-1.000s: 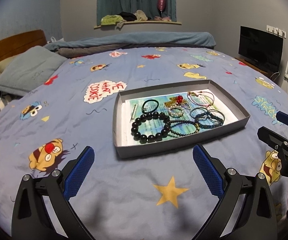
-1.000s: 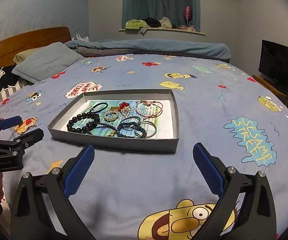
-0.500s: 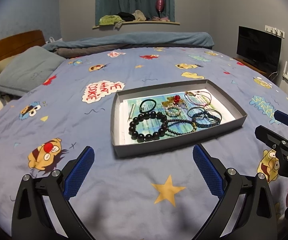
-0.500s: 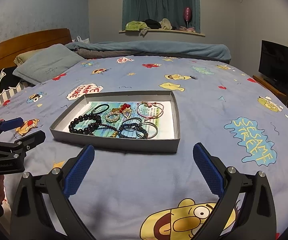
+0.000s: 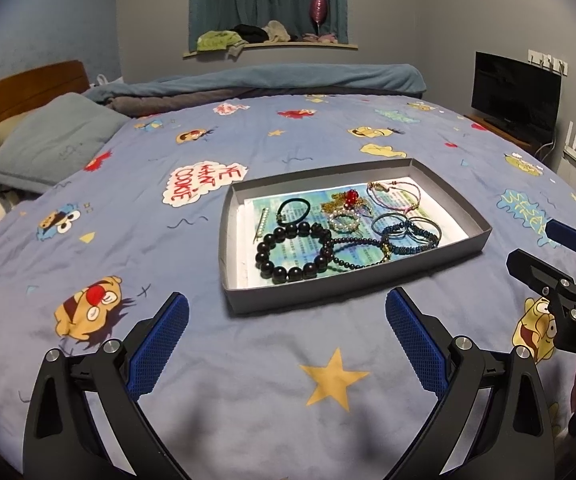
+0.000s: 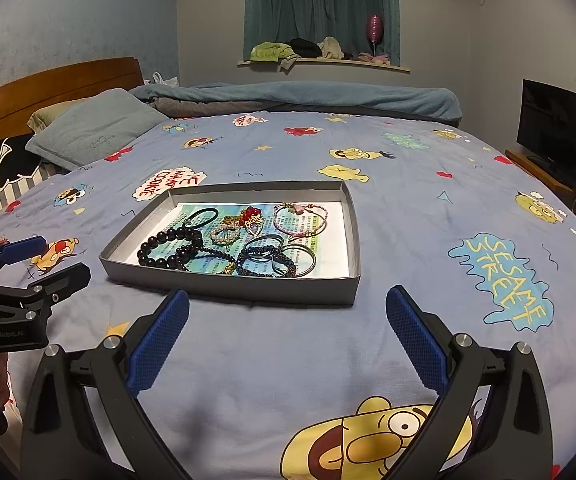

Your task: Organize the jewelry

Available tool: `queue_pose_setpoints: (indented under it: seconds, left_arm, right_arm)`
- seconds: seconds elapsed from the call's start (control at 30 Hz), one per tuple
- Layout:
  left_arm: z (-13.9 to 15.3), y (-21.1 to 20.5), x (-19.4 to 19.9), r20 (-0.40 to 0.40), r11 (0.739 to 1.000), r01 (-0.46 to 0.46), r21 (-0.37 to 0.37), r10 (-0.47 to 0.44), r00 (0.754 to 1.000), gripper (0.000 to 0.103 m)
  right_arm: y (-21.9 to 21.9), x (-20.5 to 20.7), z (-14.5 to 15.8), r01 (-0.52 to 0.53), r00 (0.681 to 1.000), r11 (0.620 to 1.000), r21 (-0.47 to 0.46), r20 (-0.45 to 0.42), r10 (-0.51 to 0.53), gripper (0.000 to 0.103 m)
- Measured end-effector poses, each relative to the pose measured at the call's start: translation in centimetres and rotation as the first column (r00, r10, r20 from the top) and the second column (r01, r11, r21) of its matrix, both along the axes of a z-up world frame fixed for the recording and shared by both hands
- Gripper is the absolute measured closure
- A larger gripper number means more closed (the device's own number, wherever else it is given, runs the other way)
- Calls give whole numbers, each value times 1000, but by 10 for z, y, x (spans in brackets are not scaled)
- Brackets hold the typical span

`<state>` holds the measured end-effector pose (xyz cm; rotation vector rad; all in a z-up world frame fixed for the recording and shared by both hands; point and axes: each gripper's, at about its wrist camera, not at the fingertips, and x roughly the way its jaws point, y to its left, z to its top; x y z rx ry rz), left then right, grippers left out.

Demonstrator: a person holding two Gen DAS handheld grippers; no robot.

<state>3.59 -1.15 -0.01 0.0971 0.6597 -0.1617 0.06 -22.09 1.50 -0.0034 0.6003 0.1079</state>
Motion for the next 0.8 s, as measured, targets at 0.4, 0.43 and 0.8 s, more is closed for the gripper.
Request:
queue_pose_setpoints:
  seconds: [0.4,0.43,0.8]
  left_arm:
    - [-2,-3,-1,2,1000,4,8,-4,1000,5]
    - [-2,-4,-1,1,1000,4,8,-4,1000,5]
    - [-4,-3,0,2,1000,6,10,-7,1000,5]
  right_arm:
    - [0,-1,0,-2,1000,1000,1,-1,2,6]
    - [0,-1,0,-2,1000,1000,1,-1,2,6]
    - [1,-2,-1,-3,1000,1000,0,-6,3,6]
